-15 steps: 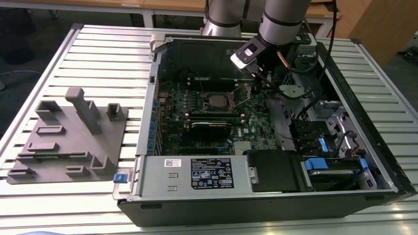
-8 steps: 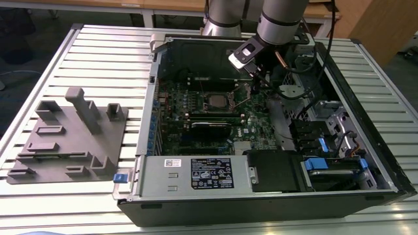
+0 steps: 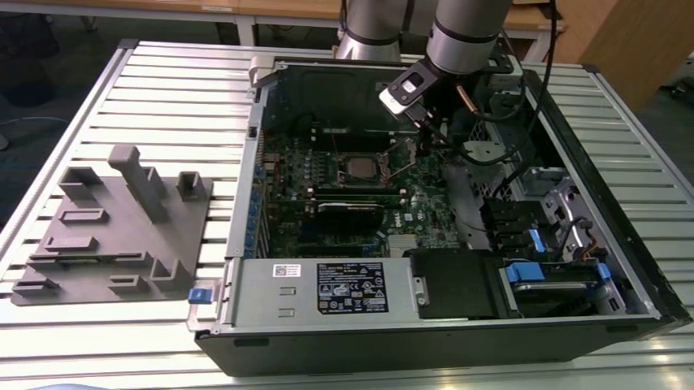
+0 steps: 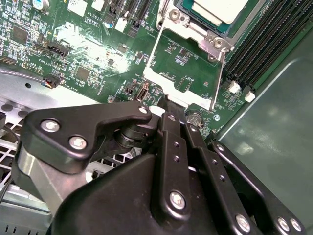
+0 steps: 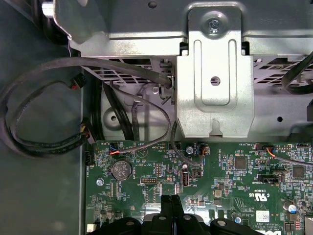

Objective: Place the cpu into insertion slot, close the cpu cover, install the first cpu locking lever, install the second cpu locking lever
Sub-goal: 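Close the cpu cover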

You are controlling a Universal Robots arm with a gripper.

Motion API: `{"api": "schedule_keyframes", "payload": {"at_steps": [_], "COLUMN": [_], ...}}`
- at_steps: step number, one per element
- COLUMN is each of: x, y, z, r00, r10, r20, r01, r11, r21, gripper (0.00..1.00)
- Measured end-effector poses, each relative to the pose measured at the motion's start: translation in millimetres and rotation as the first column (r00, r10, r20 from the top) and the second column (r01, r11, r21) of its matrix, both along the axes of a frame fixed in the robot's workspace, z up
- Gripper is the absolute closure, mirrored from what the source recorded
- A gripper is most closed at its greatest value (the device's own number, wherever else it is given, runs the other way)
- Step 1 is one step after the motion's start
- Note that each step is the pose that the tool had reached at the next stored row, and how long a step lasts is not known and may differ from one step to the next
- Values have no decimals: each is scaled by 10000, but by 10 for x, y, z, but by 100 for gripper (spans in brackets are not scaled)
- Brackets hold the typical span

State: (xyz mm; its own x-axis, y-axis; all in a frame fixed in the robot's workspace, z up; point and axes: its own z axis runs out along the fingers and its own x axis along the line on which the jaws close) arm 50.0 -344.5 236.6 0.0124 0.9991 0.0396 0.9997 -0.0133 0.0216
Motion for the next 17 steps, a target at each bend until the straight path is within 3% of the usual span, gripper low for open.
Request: {"api": "schedule_keyframes", "payload": {"at_steps": [9, 17], "x": [-46, -216], "y": [1, 0], "z": [0, 0], "r00": [10000, 9999], "r10": [0, 0], "r20": [5, 107], "r01": [0, 0], "r11": [10000, 10000], "r21": [0, 2], "gripper": [89, 89]}}
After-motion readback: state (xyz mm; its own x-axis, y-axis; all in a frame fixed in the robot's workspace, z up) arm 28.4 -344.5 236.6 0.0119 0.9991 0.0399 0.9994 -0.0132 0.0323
